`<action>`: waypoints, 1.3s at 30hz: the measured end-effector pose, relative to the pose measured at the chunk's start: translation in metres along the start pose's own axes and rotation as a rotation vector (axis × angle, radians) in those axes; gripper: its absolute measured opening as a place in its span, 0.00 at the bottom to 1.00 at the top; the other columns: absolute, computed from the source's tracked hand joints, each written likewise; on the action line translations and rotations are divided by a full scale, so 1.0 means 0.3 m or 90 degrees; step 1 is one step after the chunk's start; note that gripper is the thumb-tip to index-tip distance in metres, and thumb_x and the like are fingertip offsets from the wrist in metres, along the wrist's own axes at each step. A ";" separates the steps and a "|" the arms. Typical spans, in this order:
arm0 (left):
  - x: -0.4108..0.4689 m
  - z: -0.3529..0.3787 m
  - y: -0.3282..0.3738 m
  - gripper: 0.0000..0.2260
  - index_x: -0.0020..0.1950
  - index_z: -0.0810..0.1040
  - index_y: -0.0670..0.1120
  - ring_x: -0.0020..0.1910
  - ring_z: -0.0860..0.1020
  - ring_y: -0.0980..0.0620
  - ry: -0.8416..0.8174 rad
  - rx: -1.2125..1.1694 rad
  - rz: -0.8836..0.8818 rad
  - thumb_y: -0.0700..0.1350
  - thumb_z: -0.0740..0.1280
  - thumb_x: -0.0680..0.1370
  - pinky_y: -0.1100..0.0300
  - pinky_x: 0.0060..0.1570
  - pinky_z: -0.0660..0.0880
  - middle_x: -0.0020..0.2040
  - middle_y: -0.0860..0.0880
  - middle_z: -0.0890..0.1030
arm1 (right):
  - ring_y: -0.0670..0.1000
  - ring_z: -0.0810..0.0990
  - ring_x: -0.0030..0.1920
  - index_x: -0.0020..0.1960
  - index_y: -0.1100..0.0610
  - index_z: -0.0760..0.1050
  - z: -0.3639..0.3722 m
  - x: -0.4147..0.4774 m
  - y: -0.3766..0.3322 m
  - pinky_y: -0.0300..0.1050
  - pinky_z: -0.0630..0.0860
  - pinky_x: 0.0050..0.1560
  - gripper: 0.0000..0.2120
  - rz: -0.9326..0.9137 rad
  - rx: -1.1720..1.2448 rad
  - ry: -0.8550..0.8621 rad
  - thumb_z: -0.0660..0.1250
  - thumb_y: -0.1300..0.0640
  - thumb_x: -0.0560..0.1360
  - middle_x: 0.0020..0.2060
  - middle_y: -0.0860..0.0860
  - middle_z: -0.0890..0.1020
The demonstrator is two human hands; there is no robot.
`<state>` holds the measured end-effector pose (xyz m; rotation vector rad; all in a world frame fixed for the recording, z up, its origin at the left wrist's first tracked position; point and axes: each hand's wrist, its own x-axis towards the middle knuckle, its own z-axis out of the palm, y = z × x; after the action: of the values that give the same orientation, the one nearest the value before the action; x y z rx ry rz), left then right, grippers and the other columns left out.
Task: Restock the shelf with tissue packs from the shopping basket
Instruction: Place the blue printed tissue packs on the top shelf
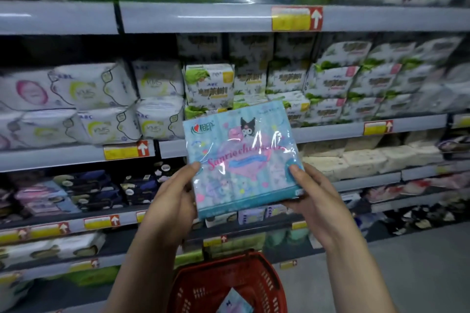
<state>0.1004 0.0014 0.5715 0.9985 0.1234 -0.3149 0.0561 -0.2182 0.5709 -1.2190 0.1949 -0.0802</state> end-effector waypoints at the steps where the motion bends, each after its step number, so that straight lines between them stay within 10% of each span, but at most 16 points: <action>1: -0.006 0.004 0.019 0.20 0.61 0.76 0.43 0.57 0.81 0.40 -0.014 -0.005 -0.003 0.48 0.65 0.71 0.40 0.47 0.80 0.59 0.40 0.81 | 0.53 0.84 0.48 0.45 0.52 0.84 0.001 0.000 -0.017 0.52 0.82 0.43 0.30 -0.008 0.000 0.005 0.82 0.39 0.48 0.47 0.54 0.85; 9: -0.077 0.094 0.160 0.10 0.52 0.81 0.45 0.47 0.84 0.50 -0.050 0.081 0.096 0.46 0.64 0.77 0.57 0.41 0.82 0.50 0.46 0.86 | 0.52 0.85 0.46 0.53 0.59 0.78 0.061 -0.085 -0.161 0.44 0.82 0.39 0.25 0.002 -0.007 -0.035 0.77 0.49 0.60 0.46 0.55 0.86; 19: -0.161 0.127 0.245 0.31 0.63 0.79 0.47 0.60 0.80 0.46 -0.089 0.221 0.117 0.63 0.75 0.64 0.41 0.66 0.69 0.58 0.48 0.83 | 0.60 0.84 0.49 0.61 0.64 0.73 0.109 -0.103 -0.218 0.53 0.82 0.41 0.30 0.025 0.079 0.048 0.74 0.54 0.62 0.50 0.60 0.84; 34: -0.215 0.028 0.296 0.07 0.49 0.80 0.48 0.40 0.85 0.54 -0.058 0.158 0.143 0.41 0.68 0.72 0.54 0.44 0.75 0.43 0.50 0.87 | 0.53 0.86 0.40 0.56 0.61 0.75 0.259 -0.184 -0.244 0.46 0.82 0.35 0.22 -0.010 0.042 0.036 0.71 0.55 0.64 0.43 0.57 0.86; 39: -0.234 0.021 0.327 0.06 0.48 0.79 0.47 0.37 0.84 0.57 -0.062 0.144 0.151 0.40 0.69 0.72 0.62 0.35 0.79 0.40 0.51 0.86 | 0.54 0.86 0.44 0.58 0.60 0.76 0.290 -0.212 -0.243 0.55 0.81 0.48 0.24 0.000 0.037 0.044 0.72 0.55 0.63 0.46 0.57 0.86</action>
<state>0.0646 0.0594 0.6712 1.2073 -0.1220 -0.1622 0.0137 -0.1523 0.6747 -1.1592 0.2506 -0.1273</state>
